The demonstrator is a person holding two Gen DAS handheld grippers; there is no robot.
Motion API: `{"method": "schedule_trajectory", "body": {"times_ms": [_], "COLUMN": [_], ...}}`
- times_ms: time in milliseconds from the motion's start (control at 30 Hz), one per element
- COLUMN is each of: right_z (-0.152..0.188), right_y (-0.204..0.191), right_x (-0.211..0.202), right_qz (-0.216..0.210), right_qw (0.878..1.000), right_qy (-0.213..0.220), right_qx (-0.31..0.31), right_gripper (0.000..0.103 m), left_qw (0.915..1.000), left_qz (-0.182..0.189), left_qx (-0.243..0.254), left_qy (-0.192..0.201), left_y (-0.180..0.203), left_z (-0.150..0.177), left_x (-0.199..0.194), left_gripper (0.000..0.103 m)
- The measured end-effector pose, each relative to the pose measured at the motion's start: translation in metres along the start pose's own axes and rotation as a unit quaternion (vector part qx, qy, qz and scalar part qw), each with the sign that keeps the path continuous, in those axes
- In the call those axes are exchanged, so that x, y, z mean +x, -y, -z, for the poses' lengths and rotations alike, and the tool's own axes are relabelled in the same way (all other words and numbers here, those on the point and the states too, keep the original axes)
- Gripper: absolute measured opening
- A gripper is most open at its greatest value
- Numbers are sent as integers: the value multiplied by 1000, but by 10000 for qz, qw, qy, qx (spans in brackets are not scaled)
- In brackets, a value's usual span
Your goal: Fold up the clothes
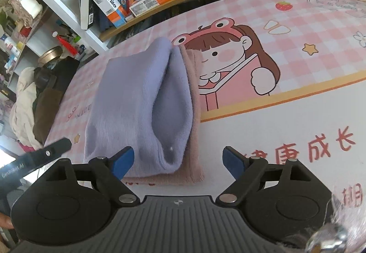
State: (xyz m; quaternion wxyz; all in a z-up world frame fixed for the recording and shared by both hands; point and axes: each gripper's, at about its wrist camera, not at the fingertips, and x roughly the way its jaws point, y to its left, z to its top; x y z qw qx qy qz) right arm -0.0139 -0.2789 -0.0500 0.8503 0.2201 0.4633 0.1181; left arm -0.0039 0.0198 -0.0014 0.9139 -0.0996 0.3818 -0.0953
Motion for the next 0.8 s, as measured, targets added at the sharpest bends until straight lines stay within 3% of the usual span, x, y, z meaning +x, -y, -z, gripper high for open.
{"method": "schedule_trajectory", "body": {"times_ms": [267,533,700,733,767,800], "right_z": [-7,-16,-25,-26,-27,-27], "right_y": [-5,7,6,6,4,2], "right_x": [18,38,47,49,51,51], "right_qz": [65,-318,-375,-362,-335,-312], "right_qw": [9997,9944,9929,9930,9936,9943], "right_qy": [-86,-246,-155,-133,-98,-57], "right_qx": [204,974,1122,1116,1073,1022], "right_gripper": [84,83,66,62,51,43], "left_qw": [9992,9930,9866,9853,9844,9846], "left_qz": [142,636,927,1001,1064,1095], "left_qx": [110,-562,-893,-928,-950,-932], "left_qy": [-354,-816,-1007,-1025,-1031,-999], "left_y": [-9,-32,-38,-38,-37,-35], "left_z": [-9,-18,-22,-23,-23,-24], "left_x": [23,54,75,78,81,81], "left_gripper": [81,79,70,64,50,47]}}
